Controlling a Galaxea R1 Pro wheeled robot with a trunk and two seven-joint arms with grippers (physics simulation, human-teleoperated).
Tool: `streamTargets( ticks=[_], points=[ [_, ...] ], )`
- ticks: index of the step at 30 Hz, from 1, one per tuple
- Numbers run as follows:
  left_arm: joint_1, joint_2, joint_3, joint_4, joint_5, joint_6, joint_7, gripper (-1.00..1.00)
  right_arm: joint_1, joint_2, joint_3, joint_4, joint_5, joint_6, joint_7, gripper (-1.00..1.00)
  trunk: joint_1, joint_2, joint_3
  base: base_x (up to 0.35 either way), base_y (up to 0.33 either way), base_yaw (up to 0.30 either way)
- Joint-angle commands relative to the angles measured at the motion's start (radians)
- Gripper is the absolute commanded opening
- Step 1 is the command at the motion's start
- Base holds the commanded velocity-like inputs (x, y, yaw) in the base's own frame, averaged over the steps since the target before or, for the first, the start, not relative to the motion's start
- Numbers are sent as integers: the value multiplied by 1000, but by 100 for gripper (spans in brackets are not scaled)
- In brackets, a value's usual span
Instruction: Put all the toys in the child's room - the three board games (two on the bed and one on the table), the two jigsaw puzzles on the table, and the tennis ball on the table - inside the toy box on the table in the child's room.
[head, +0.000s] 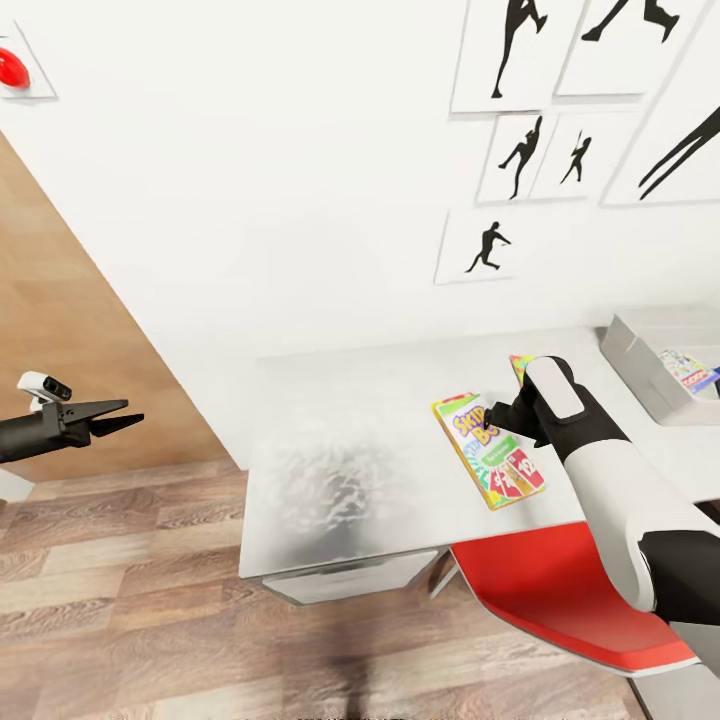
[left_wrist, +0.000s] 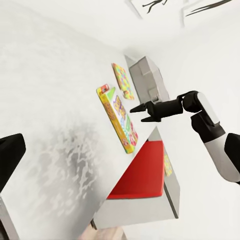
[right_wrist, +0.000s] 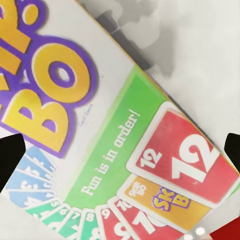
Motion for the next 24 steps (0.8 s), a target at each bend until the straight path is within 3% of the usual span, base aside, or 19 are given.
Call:
streamTargets(
  ticks=[1,14,24],
  points=[
    [-1,0,-1,0,0,11,-4,100,-1,-1,6,-1,-10,4,-10,100,0,-2,-3,0,0,0],
    [-1,1,-1,0,0,11,-4,100,-1,-3,5,-2,-11,4,-6,100,0,-2,-25,0,0,0],
    [-1,0,-1,0,0,11,-4,100,-1,-38,4,-3,-12,4,49,100,0,-2,-41,0,0,0]
  ],
)
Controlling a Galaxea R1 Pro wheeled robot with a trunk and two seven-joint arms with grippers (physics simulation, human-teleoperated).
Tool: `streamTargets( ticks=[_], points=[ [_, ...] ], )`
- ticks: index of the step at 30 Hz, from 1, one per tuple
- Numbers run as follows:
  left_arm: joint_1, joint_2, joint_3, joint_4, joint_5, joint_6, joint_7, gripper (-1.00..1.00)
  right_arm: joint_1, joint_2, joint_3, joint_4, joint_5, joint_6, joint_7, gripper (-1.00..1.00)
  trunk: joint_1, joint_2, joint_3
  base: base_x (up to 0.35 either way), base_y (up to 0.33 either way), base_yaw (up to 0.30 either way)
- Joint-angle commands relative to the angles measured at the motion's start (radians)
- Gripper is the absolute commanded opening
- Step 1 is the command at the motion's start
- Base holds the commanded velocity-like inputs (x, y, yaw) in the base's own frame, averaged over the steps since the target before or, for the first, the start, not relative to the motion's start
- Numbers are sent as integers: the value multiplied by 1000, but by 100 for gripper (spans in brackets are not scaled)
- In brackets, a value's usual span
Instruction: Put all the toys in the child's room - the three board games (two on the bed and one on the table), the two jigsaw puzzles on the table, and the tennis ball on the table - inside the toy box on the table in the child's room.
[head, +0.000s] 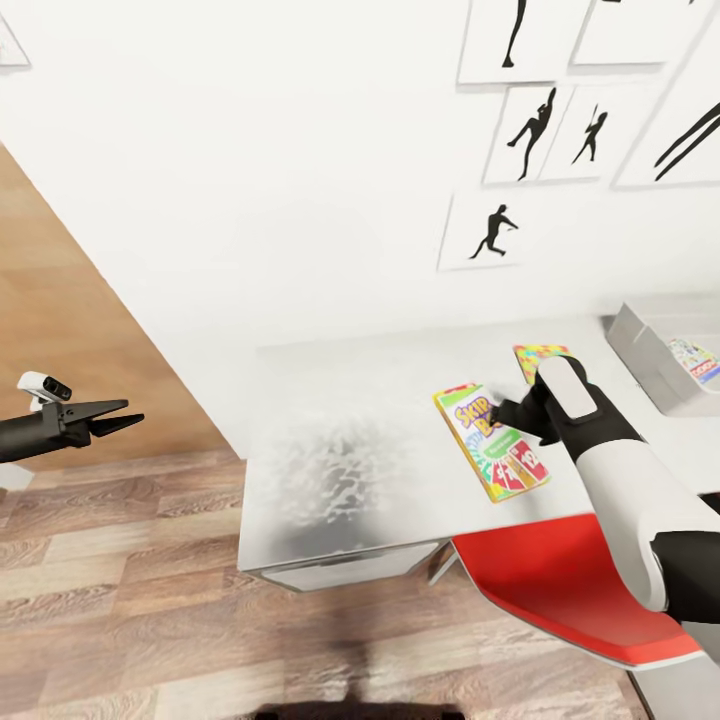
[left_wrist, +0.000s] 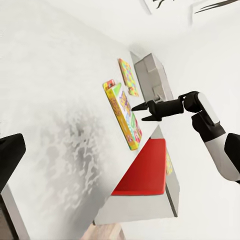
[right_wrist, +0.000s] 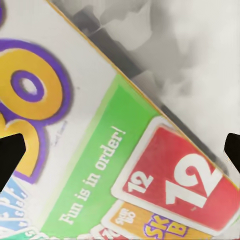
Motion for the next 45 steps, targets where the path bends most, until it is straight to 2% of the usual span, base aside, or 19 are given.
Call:
streamTargets(
  ticks=[1,7,12,22,28,34,38,45],
  points=[
    [-1,0,-1,0,0,11,-4,100,-1,-6,5,-1,-11,3,1,100,0,-2,-3,0,0,0],
    [-1,0,-1,0,0,11,-4,100,-2,-31,5,-1,-10,3,54,100,0,-2,-11,0,0,0],
    [-1,0,-1,0,0,10,-4,100,-2,-48,5,-2,-10,3,73,100,0,-2,-13,0,0,0],
    [0,-1,-1,0,0,8,-4,100,-2,-57,9,-3,-11,3,81,100,0,-2,-15,0,0,0],
    [-1,-1,-1,0,0,9,-4,100,-1,-56,56,-2,-12,3,93,100,0,-2,-15,0,0,0],
    [-1,0,-1,0,0,10,-4,100,-1,-57,103,-2,-12,3,158,100,0,-2,-15,0,0,0],
    [-1,0,-1,0,0,10,-4,100,-1,-57,118,-2,-10,3,219,100,0,-2,-15,-24,5,0],
    [-1,0,-1,0,0,11,-4,100,-1,-60,124,-2,-10,3,254,100,0,-2,-15,-38,24,0]
  ],
)
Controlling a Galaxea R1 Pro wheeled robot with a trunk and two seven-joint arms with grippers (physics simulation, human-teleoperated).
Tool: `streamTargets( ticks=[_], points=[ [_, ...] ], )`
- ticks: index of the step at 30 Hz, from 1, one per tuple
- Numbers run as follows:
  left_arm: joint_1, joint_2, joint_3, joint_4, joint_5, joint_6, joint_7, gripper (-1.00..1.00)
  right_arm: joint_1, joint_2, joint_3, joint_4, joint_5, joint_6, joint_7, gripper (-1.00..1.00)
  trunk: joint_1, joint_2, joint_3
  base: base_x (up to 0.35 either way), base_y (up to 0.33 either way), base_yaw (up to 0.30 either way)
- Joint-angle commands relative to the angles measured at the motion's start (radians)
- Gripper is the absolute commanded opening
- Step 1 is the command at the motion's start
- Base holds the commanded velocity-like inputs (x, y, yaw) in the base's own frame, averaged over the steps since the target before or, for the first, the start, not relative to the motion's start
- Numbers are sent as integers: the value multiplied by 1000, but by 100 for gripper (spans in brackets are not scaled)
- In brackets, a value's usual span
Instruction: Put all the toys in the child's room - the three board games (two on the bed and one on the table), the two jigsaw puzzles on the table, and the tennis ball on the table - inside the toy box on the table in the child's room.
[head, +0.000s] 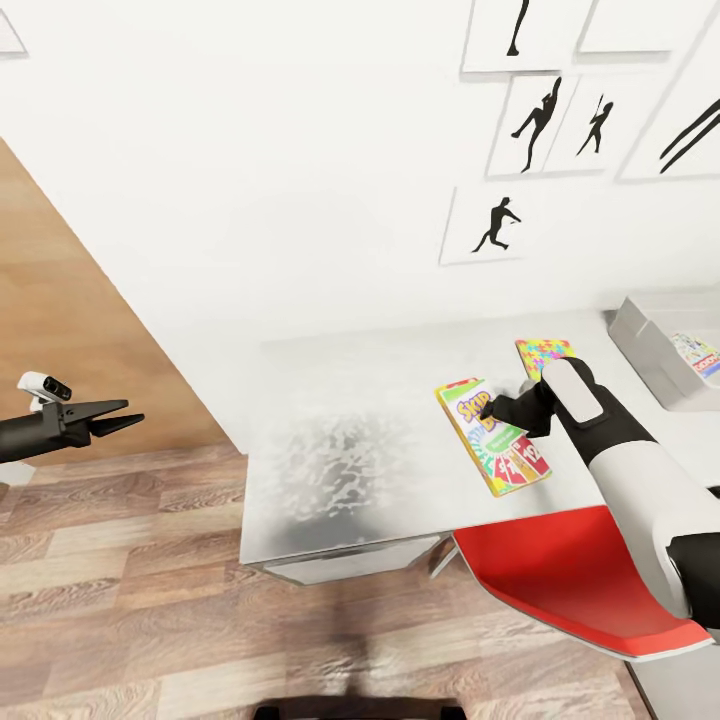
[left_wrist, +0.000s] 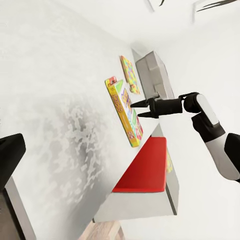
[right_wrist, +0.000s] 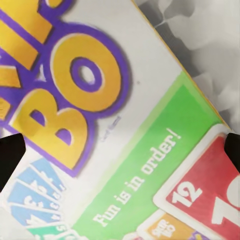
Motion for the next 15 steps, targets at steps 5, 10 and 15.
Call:
streamTargets(
  ticks=[5,10,15],
  points=[
    [-1,0,-1,0,0,11,-4,100,0,0,6,-1,-10,1,-6,100,1,-2,-2,-5,4,0],
    [-1,0,-1,0,0,11,-4,100,0,0,7,-1,-10,1,-5,100,1,-2,-2,-1,1,0],
    [-1,-1,-1,0,0,11,-4,100,1,-2,7,0,-9,1,-5,100,1,-2,-2,0,0,0]
  ],
)
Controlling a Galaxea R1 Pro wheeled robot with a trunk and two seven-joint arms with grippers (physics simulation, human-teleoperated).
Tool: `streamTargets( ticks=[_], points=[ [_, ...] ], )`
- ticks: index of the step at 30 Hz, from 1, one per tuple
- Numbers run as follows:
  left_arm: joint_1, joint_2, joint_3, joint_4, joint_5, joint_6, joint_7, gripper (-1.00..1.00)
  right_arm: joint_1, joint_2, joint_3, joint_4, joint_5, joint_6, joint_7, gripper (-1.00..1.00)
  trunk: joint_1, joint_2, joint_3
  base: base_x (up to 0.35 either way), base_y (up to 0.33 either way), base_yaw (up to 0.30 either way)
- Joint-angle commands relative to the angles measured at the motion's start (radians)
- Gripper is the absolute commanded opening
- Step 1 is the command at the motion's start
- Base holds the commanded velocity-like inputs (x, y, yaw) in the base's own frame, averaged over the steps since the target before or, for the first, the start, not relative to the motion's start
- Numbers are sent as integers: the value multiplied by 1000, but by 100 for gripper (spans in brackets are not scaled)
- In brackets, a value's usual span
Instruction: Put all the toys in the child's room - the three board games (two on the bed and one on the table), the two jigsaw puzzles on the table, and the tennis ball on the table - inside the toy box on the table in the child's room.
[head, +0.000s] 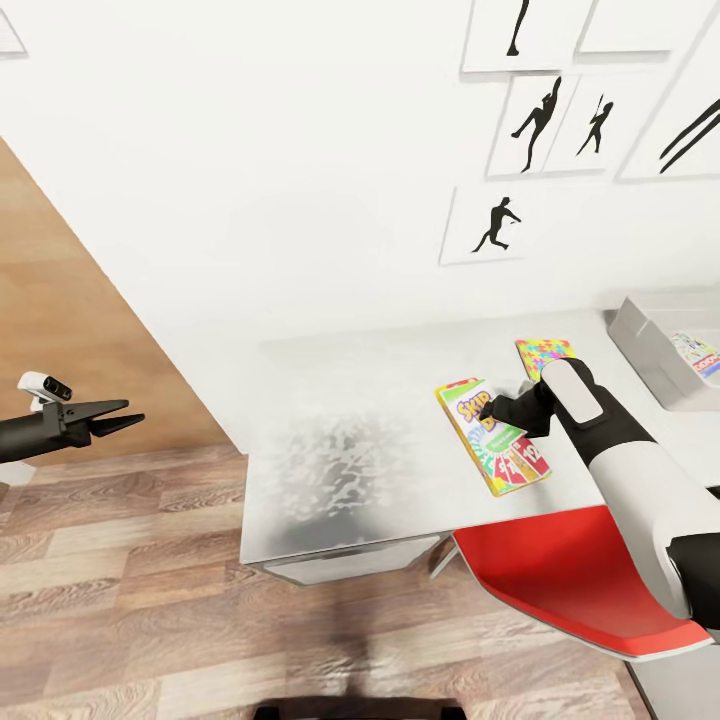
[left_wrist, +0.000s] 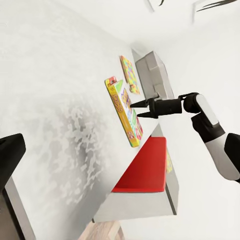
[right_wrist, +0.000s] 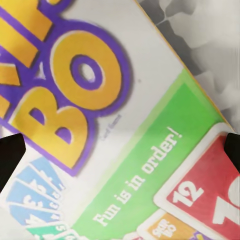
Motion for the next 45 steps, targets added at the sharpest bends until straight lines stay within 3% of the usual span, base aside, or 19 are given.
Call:
streamTargets(
  ticks=[1,24,45],
  points=[
    [-1,0,-1,0,0,11,-4,100,-1,-1,5,-1,-10,1,-9,100,1,-2,-2,0,0,0],
    [-1,0,-1,0,0,11,-4,100,-29,-5,6,-1,-8,1,-14,100,1,-2,-3,23,-37,0],
    [-1,0,-1,0,0,12,-4,100,-30,-5,25,7,-7,1,-16,100,1,-2,-34,0,0,0]
  ],
)
